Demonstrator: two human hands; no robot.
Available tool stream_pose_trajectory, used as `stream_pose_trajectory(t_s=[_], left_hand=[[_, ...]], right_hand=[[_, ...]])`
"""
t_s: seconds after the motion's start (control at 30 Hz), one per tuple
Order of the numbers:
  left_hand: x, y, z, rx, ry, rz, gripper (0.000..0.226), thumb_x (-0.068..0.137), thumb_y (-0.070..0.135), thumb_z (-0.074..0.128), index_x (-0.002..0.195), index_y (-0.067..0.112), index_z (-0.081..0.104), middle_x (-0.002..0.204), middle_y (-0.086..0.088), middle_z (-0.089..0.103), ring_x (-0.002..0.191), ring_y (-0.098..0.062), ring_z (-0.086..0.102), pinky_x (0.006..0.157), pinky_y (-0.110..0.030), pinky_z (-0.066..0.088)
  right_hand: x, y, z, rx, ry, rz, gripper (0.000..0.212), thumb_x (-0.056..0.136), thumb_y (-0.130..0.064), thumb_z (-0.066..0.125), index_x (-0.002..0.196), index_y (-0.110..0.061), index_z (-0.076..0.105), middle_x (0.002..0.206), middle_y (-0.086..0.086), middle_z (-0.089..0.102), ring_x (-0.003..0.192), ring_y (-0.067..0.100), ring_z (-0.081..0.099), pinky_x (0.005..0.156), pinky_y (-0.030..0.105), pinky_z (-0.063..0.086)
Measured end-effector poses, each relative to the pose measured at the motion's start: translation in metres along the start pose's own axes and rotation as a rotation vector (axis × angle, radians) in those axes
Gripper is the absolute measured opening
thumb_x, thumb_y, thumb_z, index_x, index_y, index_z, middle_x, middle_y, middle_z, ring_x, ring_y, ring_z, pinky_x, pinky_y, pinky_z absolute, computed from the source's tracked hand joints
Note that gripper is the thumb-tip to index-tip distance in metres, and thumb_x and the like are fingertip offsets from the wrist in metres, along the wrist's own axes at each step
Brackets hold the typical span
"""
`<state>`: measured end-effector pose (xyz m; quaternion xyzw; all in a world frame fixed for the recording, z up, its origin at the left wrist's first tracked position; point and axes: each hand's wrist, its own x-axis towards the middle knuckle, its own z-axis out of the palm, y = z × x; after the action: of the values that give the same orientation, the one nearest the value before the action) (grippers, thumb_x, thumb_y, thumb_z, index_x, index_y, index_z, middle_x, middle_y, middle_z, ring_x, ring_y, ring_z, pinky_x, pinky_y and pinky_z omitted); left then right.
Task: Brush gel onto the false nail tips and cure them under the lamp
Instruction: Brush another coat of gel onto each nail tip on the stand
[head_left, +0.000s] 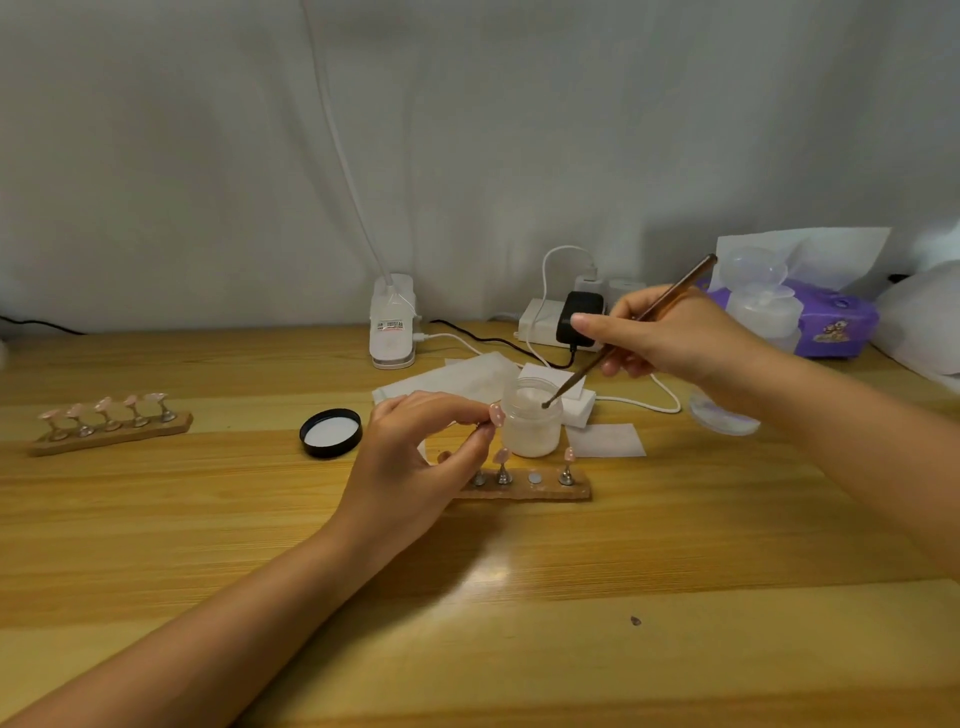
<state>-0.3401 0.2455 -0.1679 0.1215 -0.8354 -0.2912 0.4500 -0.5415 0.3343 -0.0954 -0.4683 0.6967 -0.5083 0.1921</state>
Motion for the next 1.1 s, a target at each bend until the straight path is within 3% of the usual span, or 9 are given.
stream_pose_trajectory(t_s=[0.27,0.4,0.53,0.63,0.73,0.8,0.9,1.0,1.1], left_hand=[[0.001,0.002,0.000,0.005,-0.004,-0.014,0.018,0.078,0.018,0.065,0.091,0.031,0.064,0.088,0.024,0.064,0.084,0.000,0.061,0.086,-0.053,0.043],[0.001,0.003,0.001,0.004,-0.017,-0.011,0.015,0.078,0.019,0.062,0.090,0.027,0.066,0.084,0.024,0.063,0.080,-0.004,0.061,0.085,-0.054,0.042],[0.001,0.002,0.001,0.018,-0.016,0.004,0.015,0.078,0.018,0.062,0.091,0.024,0.067,0.087,0.023,0.062,0.083,-0.003,0.061,0.085,-0.055,0.043],[0.002,0.002,0.001,0.023,-0.012,0.031,0.018,0.078,0.018,0.063,0.094,0.024,0.065,0.092,0.020,0.063,0.091,-0.001,0.060,0.084,-0.053,0.045],[0.002,-0.003,0.002,0.009,-0.009,0.013,0.020,0.080,0.015,0.066,0.097,0.026,0.064,0.095,0.015,0.065,0.094,-0.010,0.062,0.086,-0.058,0.043],[0.001,-0.004,0.002,0.007,-0.013,-0.002,0.020,0.080,0.017,0.066,0.096,0.029,0.063,0.094,0.017,0.065,0.094,-0.011,0.062,0.088,-0.060,0.041],[0.001,-0.002,0.003,0.012,-0.012,-0.005,0.020,0.078,0.017,0.064,0.095,0.029,0.064,0.092,0.016,0.066,0.092,-0.011,0.063,0.089,-0.061,0.040],[0.001,-0.002,0.002,0.031,-0.016,-0.003,0.023,0.080,0.010,0.067,0.097,0.025,0.067,0.092,0.011,0.067,0.092,-0.013,0.062,0.087,-0.061,0.040],[0.001,-0.002,0.003,0.044,-0.018,-0.004,0.029,0.080,0.004,0.067,0.098,0.026,0.067,0.090,0.013,0.065,0.088,-0.010,0.060,0.085,-0.061,0.040]], right_hand=[[-0.007,0.013,-0.016,0.033,0.110,-0.023,0.026,0.083,-0.029,0.063,0.064,-0.013,0.057,0.046,-0.006,0.061,0.046,0.000,0.057,0.046,0.010,0.046],[-0.017,0.016,-0.007,0.076,0.265,-0.062,0.025,0.086,-0.031,0.059,0.068,-0.014,0.058,0.048,-0.007,0.061,0.046,0.001,0.056,0.047,0.009,0.046],[-0.046,0.020,0.026,0.142,0.369,-0.261,0.023,0.088,-0.041,0.046,0.080,-0.024,0.060,0.060,-0.009,0.067,0.053,0.000,0.061,0.050,0.012,0.048],[-0.063,0.030,0.047,-0.087,0.308,-0.489,0.020,0.094,-0.038,0.042,0.096,-0.028,0.059,0.082,-0.020,0.064,0.077,0.000,0.062,0.068,0.026,0.052],[-0.066,0.034,0.056,-0.238,0.312,-0.620,0.022,0.091,-0.035,0.041,0.099,-0.025,0.060,0.095,-0.025,0.056,0.091,-0.006,0.054,0.081,0.035,0.044],[-0.067,0.033,0.057,-0.203,0.317,-0.643,0.017,0.089,-0.036,0.047,0.088,-0.025,0.060,0.087,-0.025,0.055,0.083,-0.005,0.054,0.079,0.035,0.043],[-0.069,0.036,0.058,-0.164,0.348,-0.652,0.042,0.089,-0.049,0.043,0.068,-0.016,0.060,0.067,-0.015,0.056,0.069,0.005,0.052,0.076,0.031,0.039],[-0.069,0.037,0.061,-0.161,0.381,-0.678,0.048,0.094,-0.045,0.032,0.065,-0.016,0.058,0.061,-0.003,0.056,0.069,0.007,0.051,0.076,0.023,0.036],[-0.068,0.039,0.065,-0.214,0.380,-0.732,0.053,0.096,-0.042,0.030,0.067,-0.011,0.062,0.064,-0.007,0.057,0.069,0.006,0.051,0.075,0.024,0.036]])
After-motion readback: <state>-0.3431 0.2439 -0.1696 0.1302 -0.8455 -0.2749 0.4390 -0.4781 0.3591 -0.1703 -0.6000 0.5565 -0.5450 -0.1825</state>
